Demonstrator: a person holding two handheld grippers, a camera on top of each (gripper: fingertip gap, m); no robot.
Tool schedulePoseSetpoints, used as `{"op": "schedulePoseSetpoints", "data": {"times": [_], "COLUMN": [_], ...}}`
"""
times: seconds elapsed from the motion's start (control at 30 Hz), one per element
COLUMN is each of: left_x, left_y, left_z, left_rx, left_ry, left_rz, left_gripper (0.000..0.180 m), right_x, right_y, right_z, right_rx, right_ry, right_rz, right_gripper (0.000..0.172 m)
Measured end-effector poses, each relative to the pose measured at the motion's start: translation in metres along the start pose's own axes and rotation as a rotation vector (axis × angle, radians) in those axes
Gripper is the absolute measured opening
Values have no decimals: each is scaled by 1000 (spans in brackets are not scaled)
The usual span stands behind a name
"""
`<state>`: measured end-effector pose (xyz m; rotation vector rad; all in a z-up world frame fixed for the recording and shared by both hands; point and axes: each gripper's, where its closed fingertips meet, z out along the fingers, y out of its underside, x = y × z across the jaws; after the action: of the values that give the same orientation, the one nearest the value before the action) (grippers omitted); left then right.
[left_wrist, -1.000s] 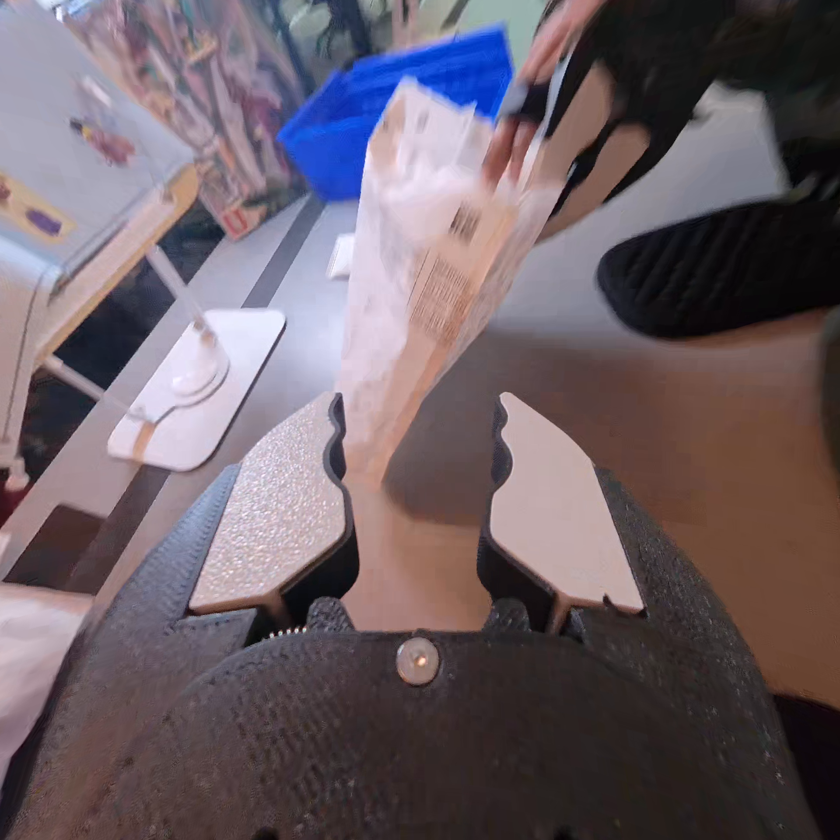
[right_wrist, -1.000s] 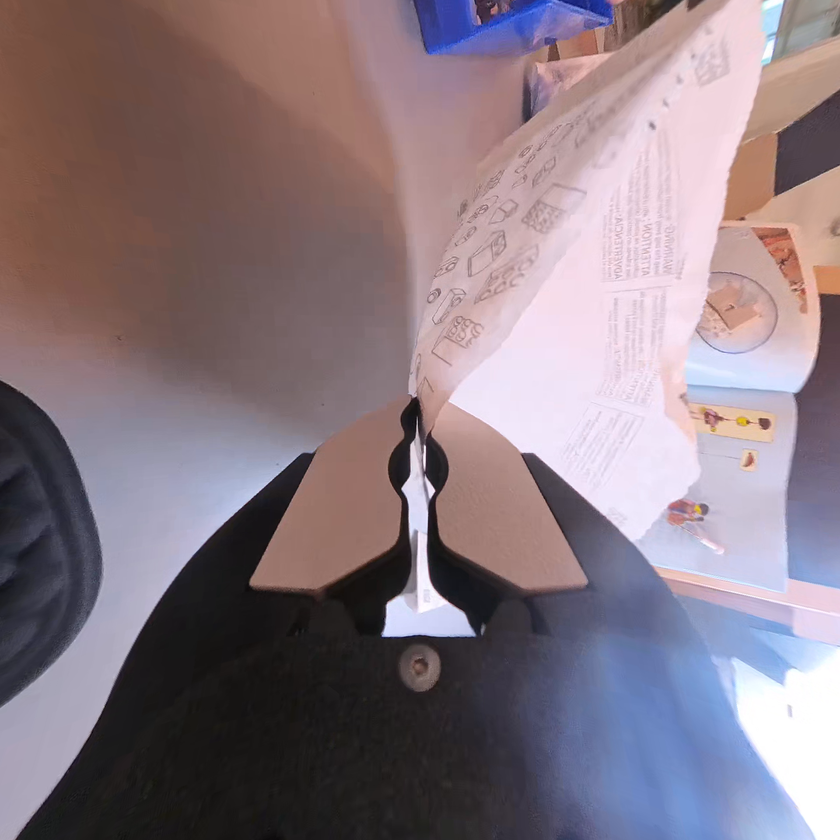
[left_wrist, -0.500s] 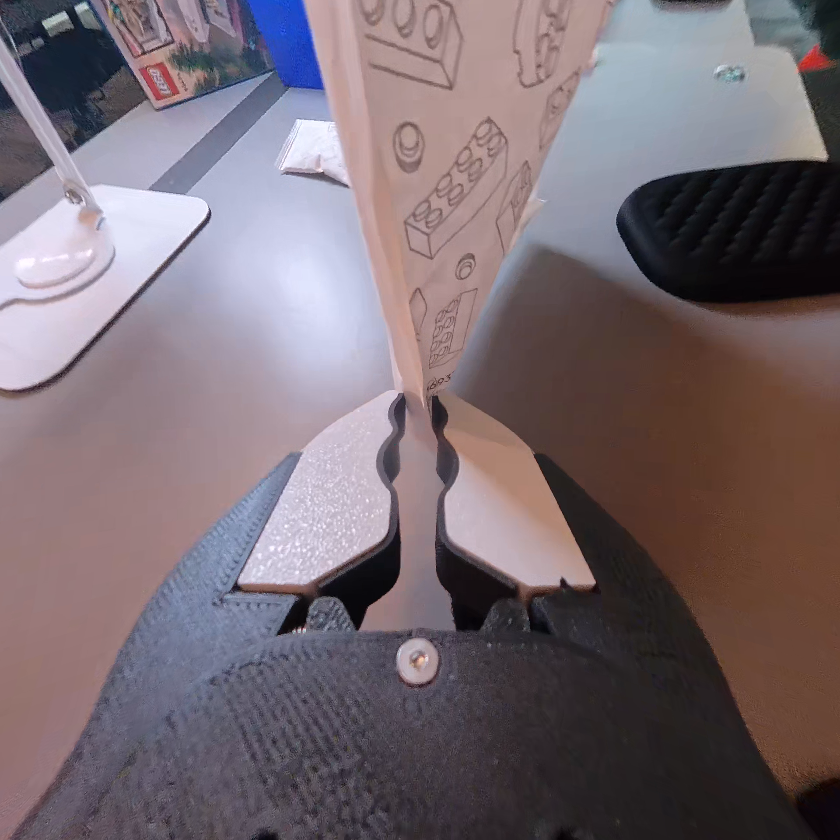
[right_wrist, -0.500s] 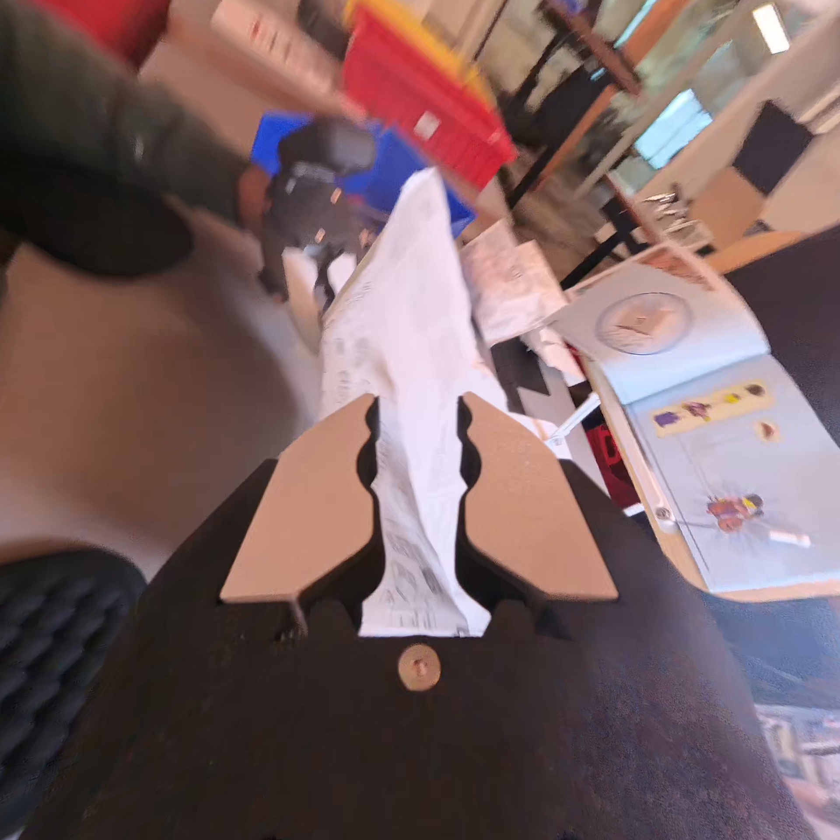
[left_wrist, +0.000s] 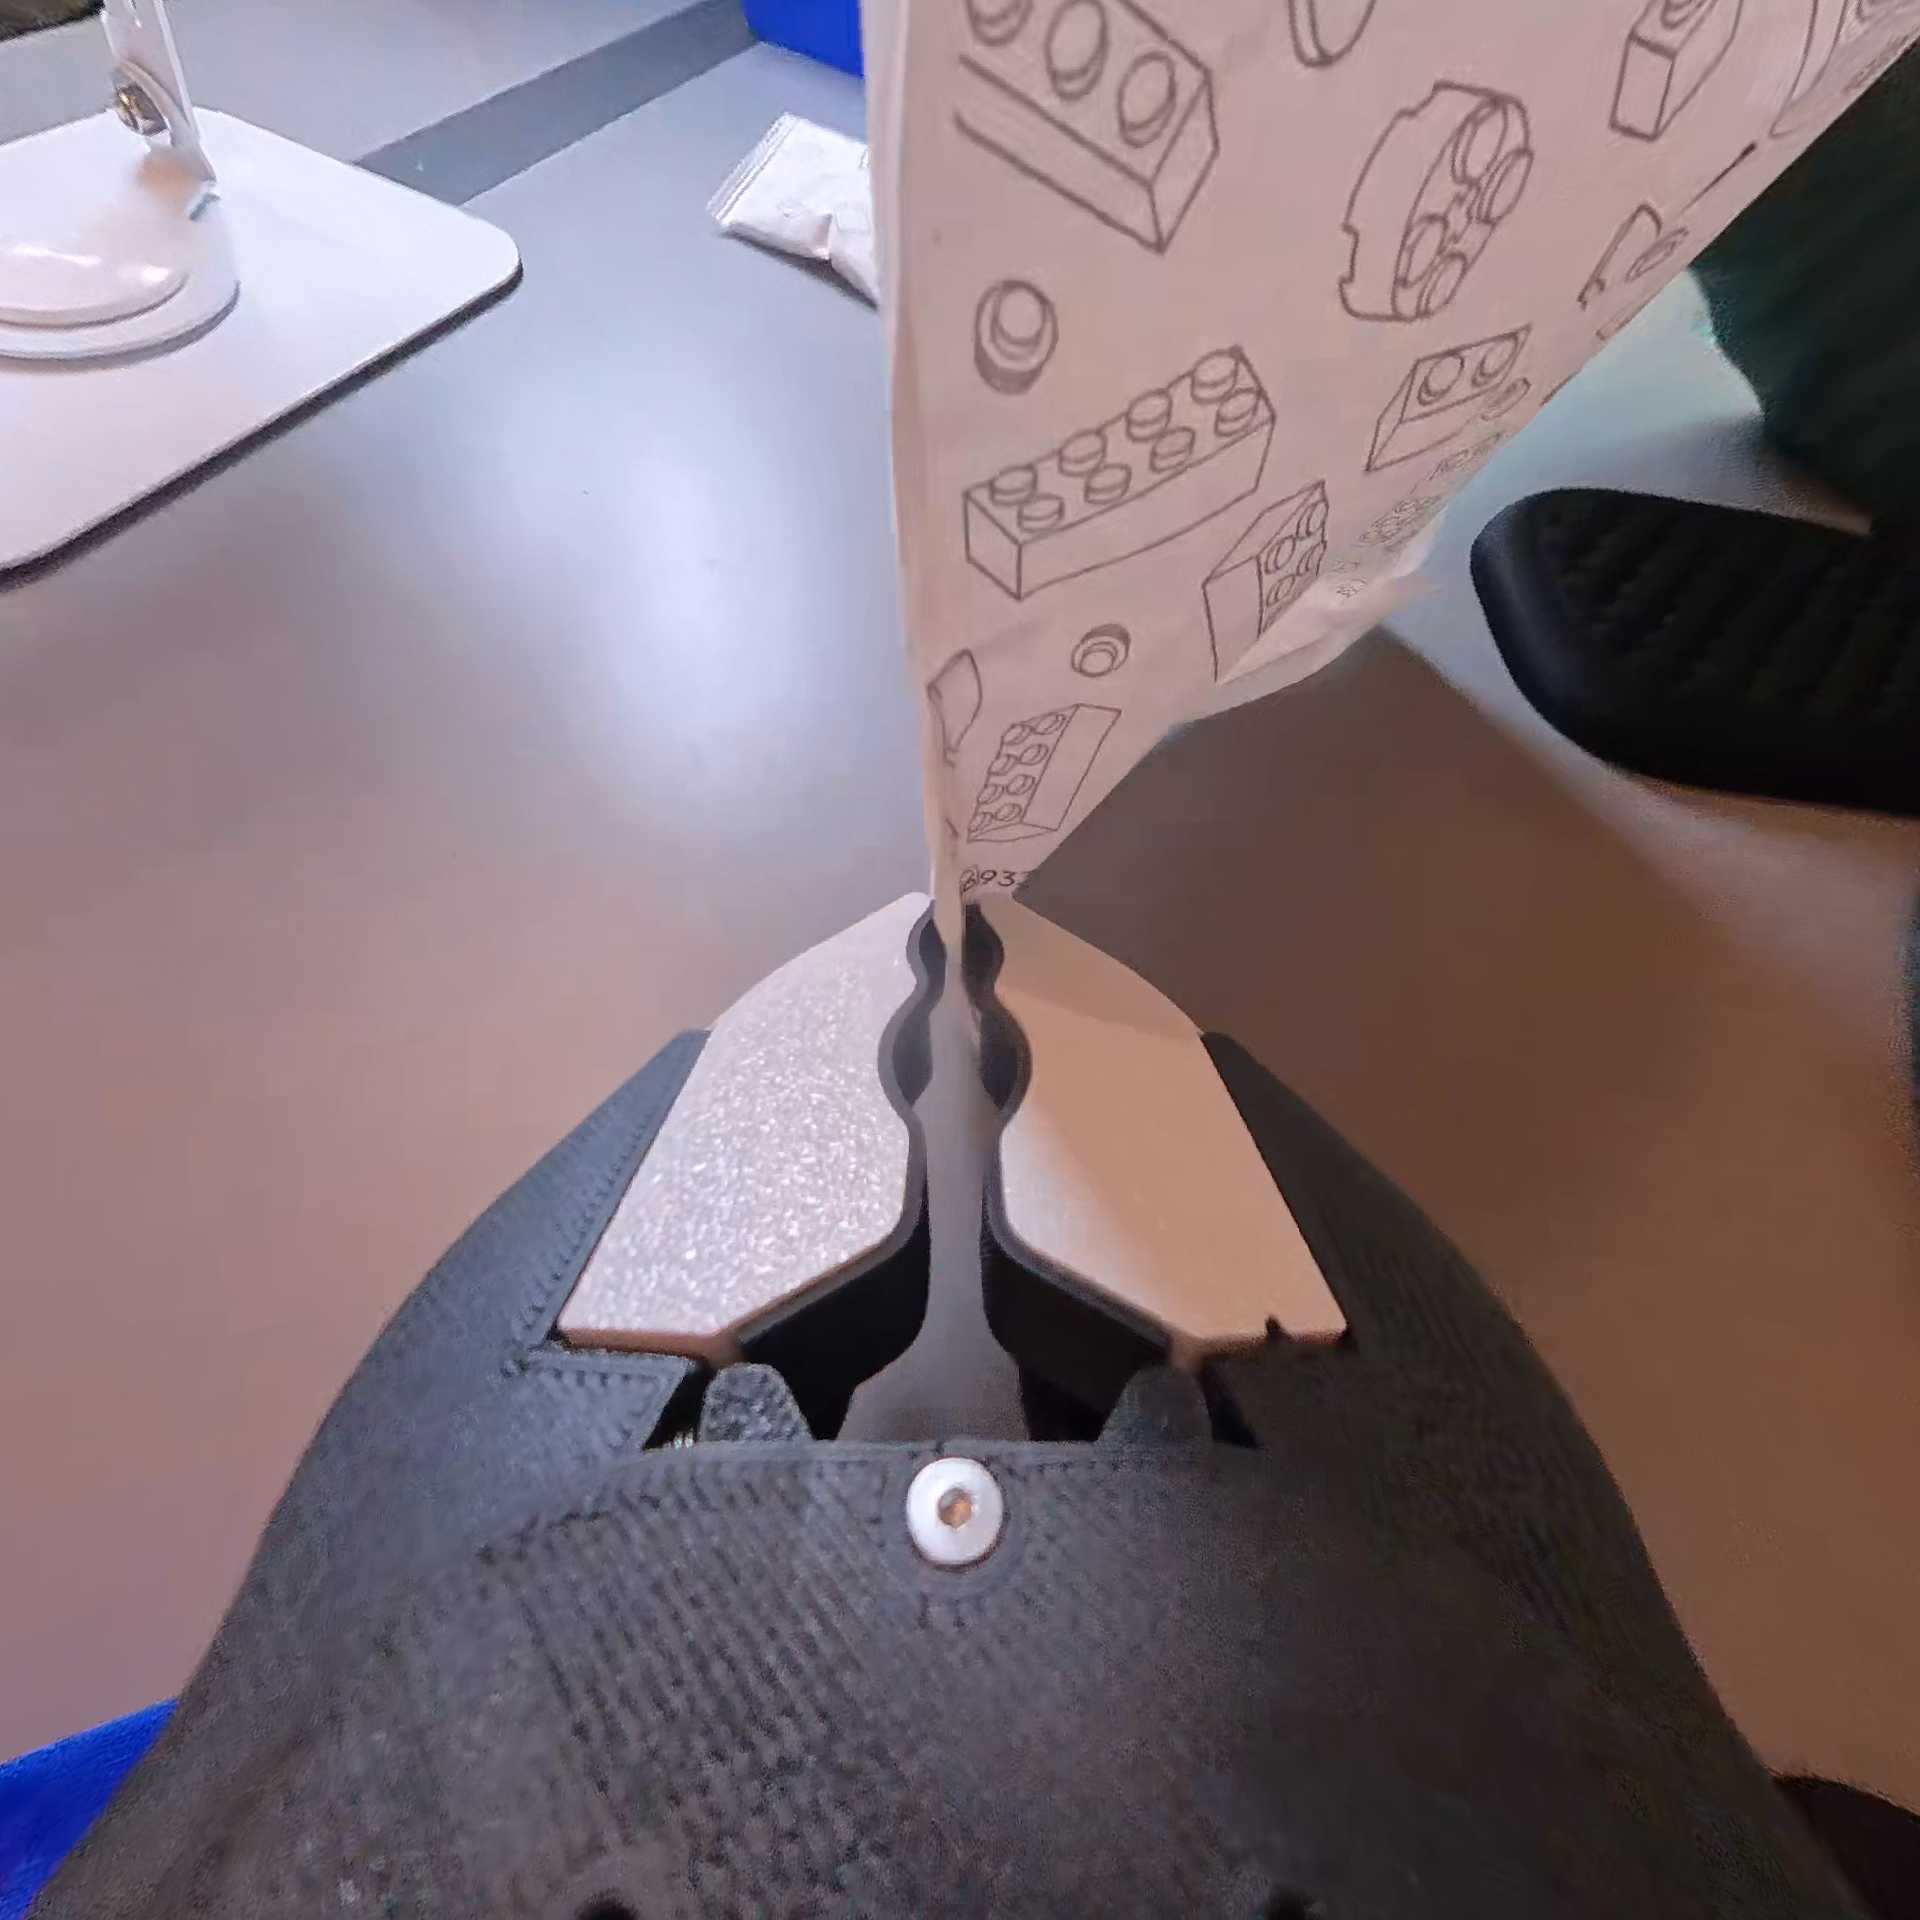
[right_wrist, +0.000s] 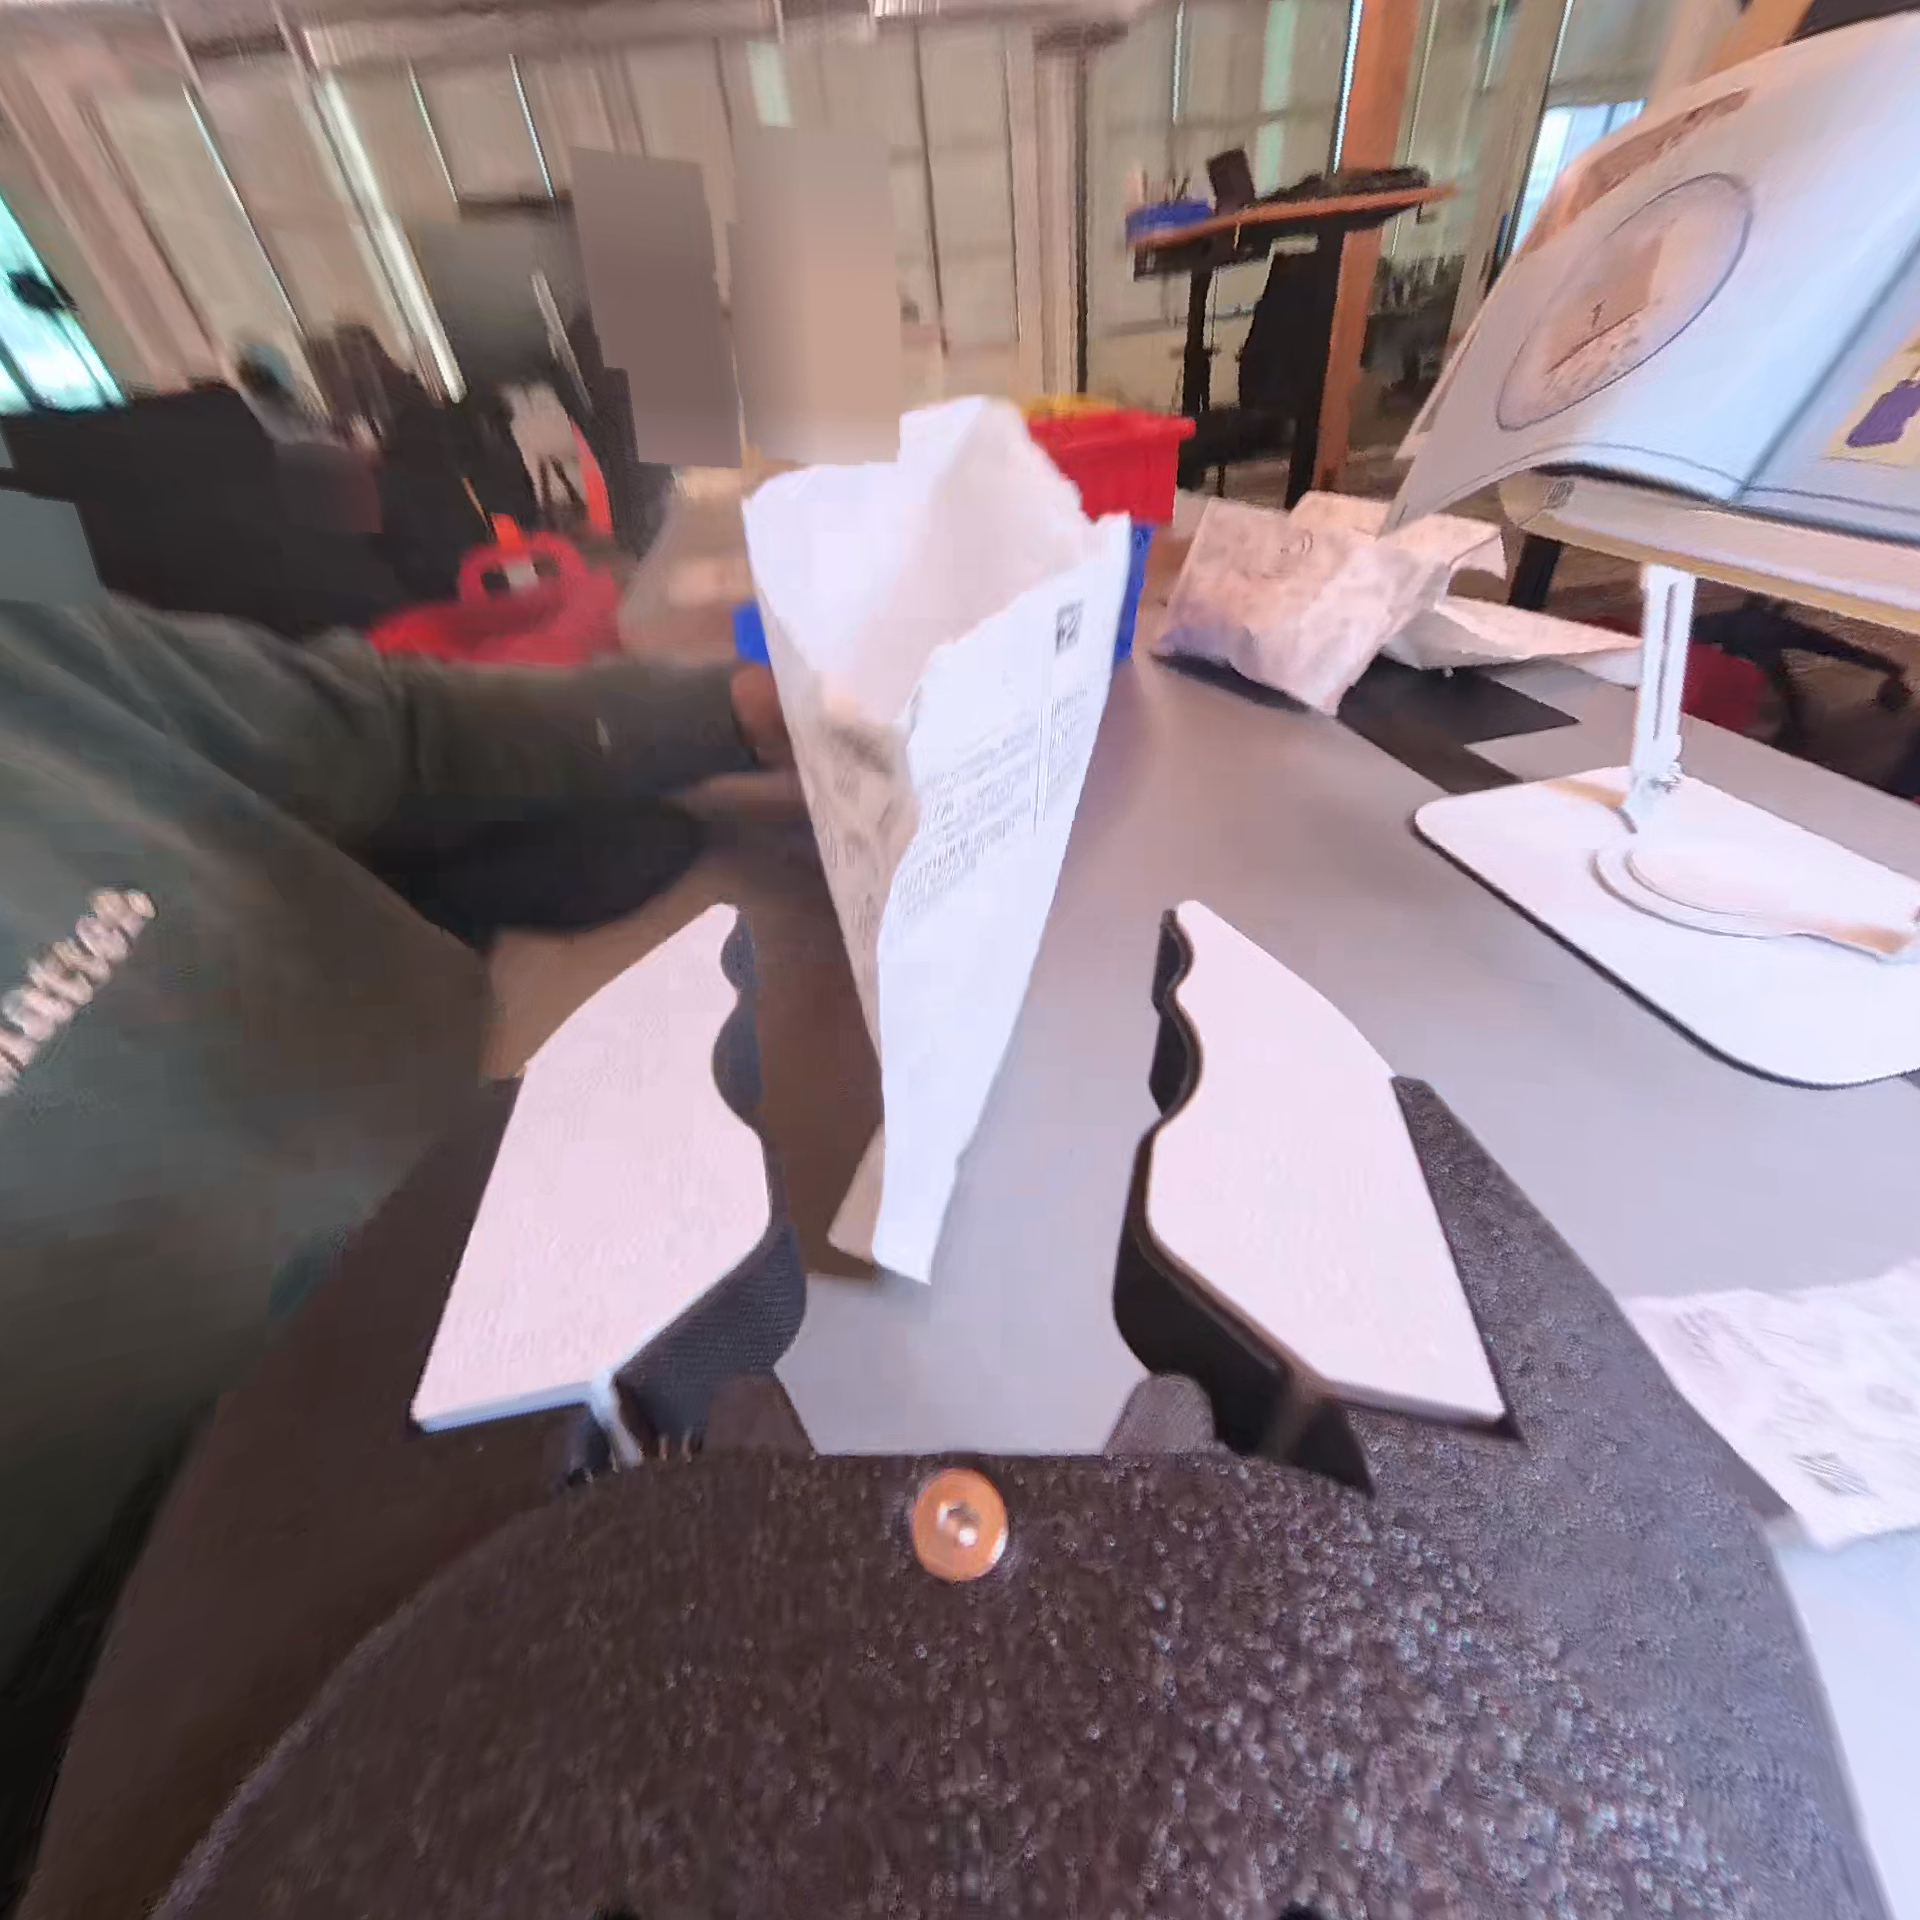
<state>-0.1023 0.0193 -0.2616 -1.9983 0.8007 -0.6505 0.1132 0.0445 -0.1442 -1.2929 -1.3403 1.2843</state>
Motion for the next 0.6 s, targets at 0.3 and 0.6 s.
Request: {"op": "schedulePoseSetpoints", "data": {"times": [0.3, 0.6], "left_x": [6, -7], "left_y": [6, -63], "left_z": [4, -72], "left_rx": [-2, 233], "left_ry": [32, -108], "left_rz": [-17, 12], "left_gripper": [6, 25], "right_x": [10, 19], "right_y": [83, 83], "right_z": [43, 34], "right_rx": [-320, -283], "right_ry": [95, 94], "right_rz": [-103, -60], "right_gripper": [7, 1]}}
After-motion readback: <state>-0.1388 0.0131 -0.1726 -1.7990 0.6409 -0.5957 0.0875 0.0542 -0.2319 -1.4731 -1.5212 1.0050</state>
